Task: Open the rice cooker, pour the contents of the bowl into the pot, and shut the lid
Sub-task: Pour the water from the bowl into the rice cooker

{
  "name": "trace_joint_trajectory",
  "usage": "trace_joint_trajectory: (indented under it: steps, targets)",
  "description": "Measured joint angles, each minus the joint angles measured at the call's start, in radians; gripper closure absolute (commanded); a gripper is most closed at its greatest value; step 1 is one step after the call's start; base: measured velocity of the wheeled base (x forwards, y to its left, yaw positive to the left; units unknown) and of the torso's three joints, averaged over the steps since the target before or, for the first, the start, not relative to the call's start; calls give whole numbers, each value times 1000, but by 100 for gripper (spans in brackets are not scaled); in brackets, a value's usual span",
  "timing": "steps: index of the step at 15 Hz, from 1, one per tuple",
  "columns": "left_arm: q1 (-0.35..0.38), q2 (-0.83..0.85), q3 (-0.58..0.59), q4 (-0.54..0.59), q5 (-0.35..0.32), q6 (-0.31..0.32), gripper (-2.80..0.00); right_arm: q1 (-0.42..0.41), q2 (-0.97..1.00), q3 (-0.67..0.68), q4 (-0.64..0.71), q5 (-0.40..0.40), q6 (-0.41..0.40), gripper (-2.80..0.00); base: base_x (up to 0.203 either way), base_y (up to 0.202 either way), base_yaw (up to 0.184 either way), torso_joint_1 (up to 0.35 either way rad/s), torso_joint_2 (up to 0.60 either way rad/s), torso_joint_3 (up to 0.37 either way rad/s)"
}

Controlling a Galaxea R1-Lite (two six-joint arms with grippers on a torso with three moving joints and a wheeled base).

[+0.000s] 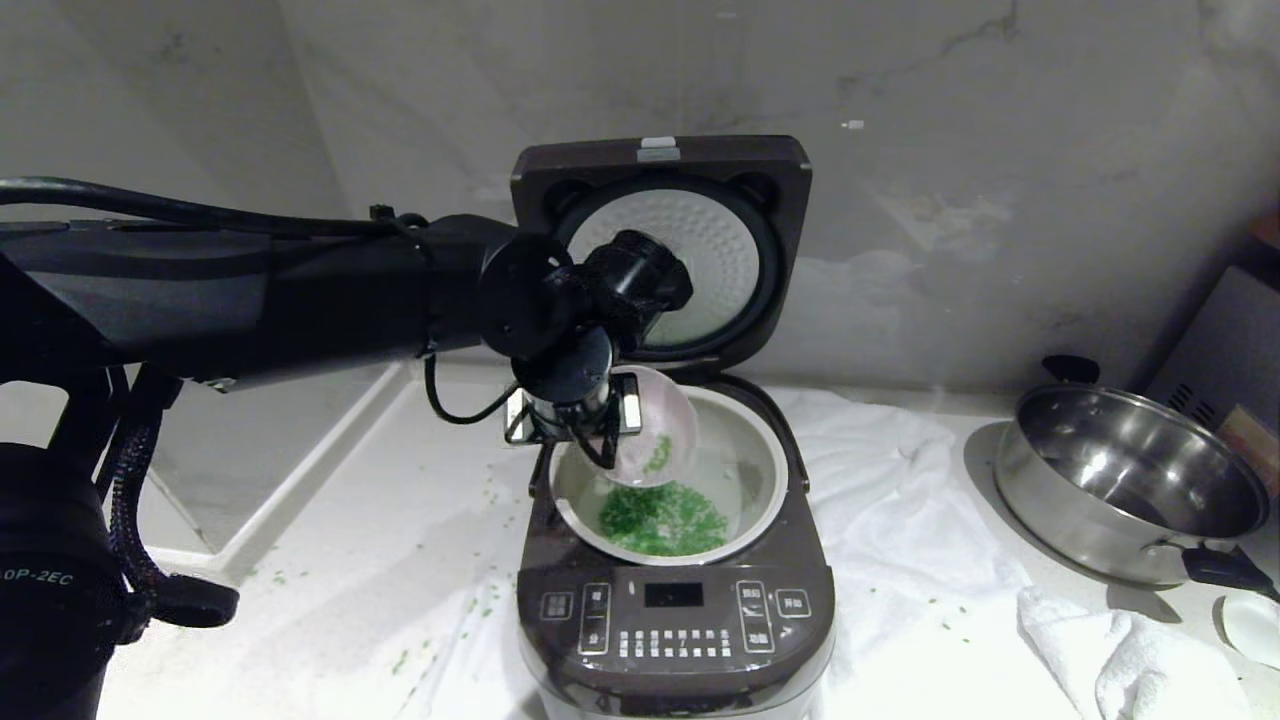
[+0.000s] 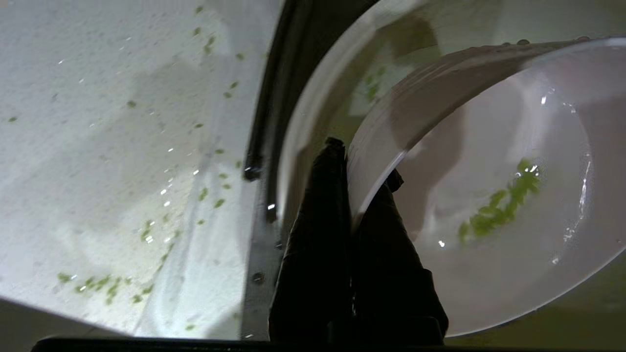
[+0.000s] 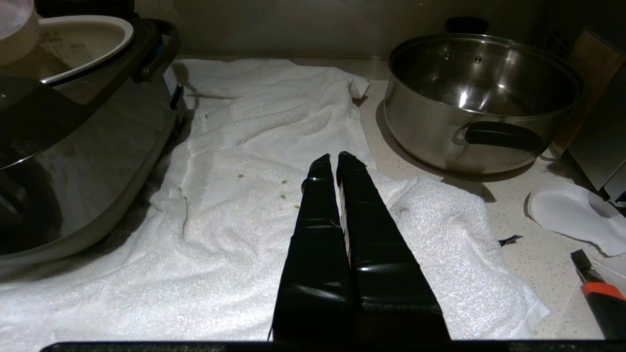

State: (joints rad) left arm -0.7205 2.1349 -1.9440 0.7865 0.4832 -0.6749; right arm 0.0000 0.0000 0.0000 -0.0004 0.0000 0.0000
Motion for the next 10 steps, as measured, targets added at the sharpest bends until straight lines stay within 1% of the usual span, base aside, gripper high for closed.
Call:
trace_joint_trajectory:
  steps: [3,5,8,10]
  targets:
    - [-28,9,0,-79,48,1,0,0,0,0,0,0,0,0,0,0,0,0,0,0]
    - [-40,25,0,-100,92,4,0,0,0,0,0,0,0,0,0,0,0,0,0,0]
    - [-50,53,1,-127,132,10,0,0,0,0,0,0,0,0,0,0,0,0,0,0]
    - [-51,67,4,-176,192,11,0,0,0,0,0,0,0,0,0,0,0,0,0,0]
